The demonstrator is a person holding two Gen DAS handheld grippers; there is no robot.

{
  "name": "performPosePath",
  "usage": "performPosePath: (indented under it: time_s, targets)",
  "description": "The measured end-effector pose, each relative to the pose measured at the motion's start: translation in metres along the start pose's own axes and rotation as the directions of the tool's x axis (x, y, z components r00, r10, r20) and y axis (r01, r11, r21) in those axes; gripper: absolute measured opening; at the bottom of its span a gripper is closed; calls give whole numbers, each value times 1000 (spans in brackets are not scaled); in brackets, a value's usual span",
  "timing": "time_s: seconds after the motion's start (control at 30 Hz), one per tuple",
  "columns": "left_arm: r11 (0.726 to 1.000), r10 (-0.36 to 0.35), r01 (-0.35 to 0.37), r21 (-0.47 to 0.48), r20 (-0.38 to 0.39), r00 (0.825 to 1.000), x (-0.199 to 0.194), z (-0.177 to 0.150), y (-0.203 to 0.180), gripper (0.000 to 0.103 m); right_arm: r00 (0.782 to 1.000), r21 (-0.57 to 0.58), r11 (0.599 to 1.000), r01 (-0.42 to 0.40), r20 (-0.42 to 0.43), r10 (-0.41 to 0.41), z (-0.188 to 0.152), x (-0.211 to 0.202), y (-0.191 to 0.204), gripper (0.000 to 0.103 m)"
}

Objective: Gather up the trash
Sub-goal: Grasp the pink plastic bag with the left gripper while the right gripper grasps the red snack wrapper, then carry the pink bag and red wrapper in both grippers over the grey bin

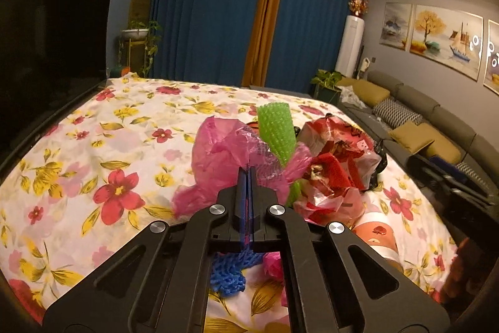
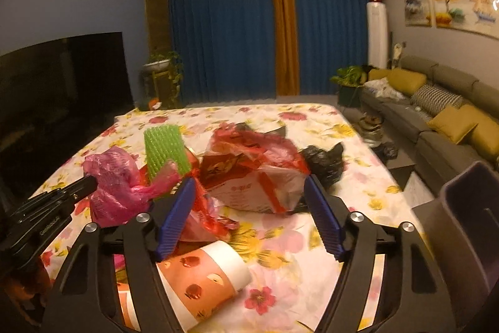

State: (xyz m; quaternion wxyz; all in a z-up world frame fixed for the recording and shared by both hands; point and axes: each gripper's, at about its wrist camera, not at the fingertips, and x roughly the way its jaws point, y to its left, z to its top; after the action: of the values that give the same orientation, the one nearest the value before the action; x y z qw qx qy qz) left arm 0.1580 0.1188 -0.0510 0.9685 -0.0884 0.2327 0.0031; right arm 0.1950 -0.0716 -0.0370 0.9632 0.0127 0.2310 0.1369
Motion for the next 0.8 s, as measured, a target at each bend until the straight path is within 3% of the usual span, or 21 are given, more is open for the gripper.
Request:
performPosePath:
  time_s: [0.23,0.57,0.63,0.7,0.8]
  targets:
    - [999,20,-18,-28,99,995,-32,10,4,0,991,-50,995,-86,-109,80,1,36,12,66]
    - [999,24,-20,-40,91,996,-39,6,5,0,952,-97,973,-210,-245,181,-6,66,30,63]
    - [999,23,-20,-38,88,996,-39,5,4,0,942,-92,970,-226,-273,194,-7,72,31,54]
    - [999,23,-20,-39,83,996,-39,5,5,0,932,-78,967,-242,-297,209,-9,81,30,38]
    - [999,24,-22,-36,79,997,-38,4,4,0,929,-85,962,-258,-295,223,-10,83,32,28]
